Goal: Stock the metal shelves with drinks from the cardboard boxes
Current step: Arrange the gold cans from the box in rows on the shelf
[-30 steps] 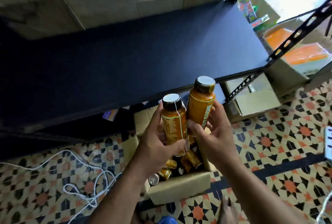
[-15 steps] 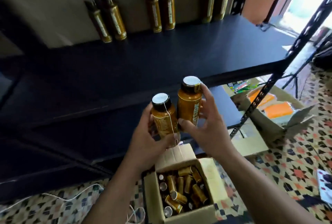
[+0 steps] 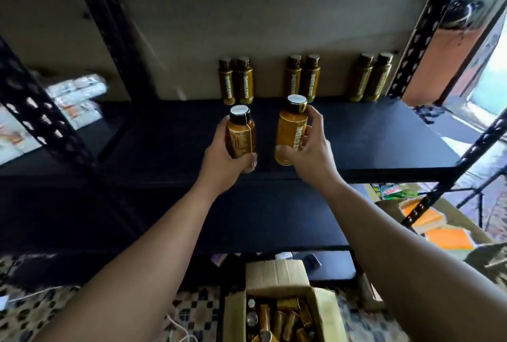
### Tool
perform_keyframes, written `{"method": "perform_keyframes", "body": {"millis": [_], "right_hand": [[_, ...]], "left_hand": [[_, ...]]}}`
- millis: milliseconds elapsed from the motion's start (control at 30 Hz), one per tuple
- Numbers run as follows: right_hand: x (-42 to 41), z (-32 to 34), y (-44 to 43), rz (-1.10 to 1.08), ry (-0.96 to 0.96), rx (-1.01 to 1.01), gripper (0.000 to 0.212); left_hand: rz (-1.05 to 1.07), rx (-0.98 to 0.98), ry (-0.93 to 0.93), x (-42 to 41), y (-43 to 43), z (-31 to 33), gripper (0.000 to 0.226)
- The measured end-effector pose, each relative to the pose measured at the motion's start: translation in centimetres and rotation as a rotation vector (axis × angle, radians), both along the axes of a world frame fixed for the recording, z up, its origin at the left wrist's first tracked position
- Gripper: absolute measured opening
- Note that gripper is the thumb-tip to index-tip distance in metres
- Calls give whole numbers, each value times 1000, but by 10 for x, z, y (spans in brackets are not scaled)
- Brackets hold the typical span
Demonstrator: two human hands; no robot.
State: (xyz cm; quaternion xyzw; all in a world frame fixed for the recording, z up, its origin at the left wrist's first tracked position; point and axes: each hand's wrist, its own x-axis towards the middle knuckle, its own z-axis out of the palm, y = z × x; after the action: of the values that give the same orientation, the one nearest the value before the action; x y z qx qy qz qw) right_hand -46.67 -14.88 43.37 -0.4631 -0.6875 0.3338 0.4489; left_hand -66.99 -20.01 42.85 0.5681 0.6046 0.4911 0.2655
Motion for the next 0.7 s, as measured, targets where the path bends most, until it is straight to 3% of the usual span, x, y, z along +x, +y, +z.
{"method": "perform_keyframes", "body": {"millis": [200, 400, 700], "right_hand": [[-30, -20, 11, -5, -47, -70, 87], [-60, -28, 19, -37, -57, -87, 91], [-67, -28, 24, 56, -136, -144, 97]], "left_hand": [[86, -11, 1, -34, 20, -17, 96], [29, -28, 71, -53, 33, -23, 94], [82, -100, 82, -57, 33, -39, 63]]}}
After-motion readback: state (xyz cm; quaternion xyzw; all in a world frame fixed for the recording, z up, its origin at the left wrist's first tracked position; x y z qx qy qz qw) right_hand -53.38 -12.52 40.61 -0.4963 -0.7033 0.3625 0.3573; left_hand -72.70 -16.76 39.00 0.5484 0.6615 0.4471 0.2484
